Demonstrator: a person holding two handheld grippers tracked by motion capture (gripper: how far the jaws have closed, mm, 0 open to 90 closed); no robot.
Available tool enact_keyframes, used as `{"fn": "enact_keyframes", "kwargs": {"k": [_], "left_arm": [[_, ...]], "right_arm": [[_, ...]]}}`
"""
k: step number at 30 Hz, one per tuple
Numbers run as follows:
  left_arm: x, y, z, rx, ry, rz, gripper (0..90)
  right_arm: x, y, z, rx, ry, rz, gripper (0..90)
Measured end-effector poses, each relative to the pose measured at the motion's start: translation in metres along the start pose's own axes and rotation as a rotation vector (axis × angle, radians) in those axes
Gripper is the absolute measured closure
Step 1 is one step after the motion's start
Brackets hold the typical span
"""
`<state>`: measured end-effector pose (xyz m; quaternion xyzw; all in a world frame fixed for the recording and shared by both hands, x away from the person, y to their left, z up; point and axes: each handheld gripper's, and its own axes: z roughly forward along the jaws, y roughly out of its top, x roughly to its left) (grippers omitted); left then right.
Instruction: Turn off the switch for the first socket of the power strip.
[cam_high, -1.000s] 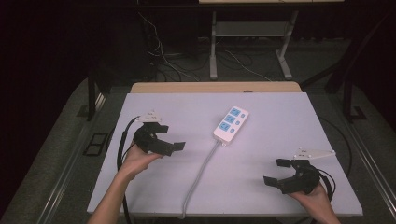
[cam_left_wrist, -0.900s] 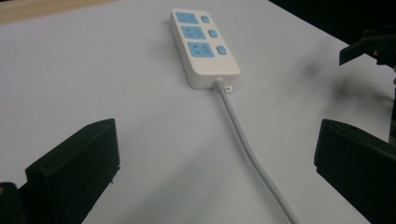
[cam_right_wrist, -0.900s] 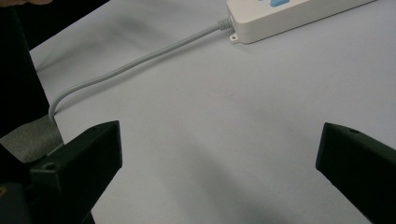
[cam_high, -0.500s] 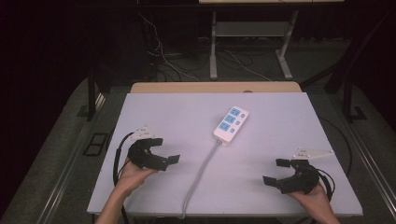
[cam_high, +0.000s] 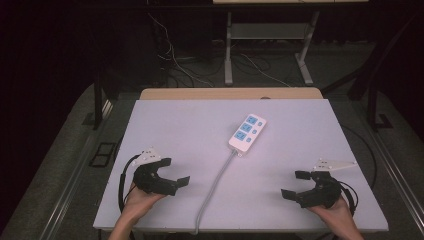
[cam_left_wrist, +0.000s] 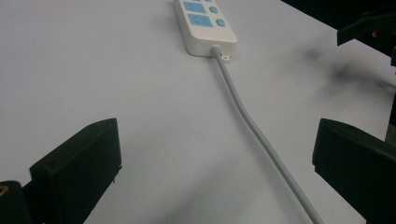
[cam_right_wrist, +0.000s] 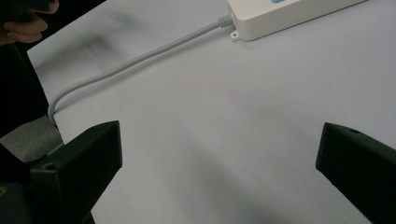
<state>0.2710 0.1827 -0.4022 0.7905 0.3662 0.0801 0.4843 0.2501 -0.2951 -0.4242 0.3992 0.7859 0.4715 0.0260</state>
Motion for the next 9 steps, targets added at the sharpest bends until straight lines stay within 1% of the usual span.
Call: {"fn": "enact_keyframes", "kwargs": {"k": [4, 9], "left_arm": [[-0.003, -0.007, 0.0, -0.002, 0.001, -0.002, 0.0], [-0.005, -0.016, 0.004, -0.001, 0.0, -0.003, 0.0]], "right_arm": [[0.001, -0.001, 0.001, 0.003, -0.003, -0.002, 0.2], [0.001, -0.001, 0.001, -0.001, -0.006, -0.001, 0.2]]}}
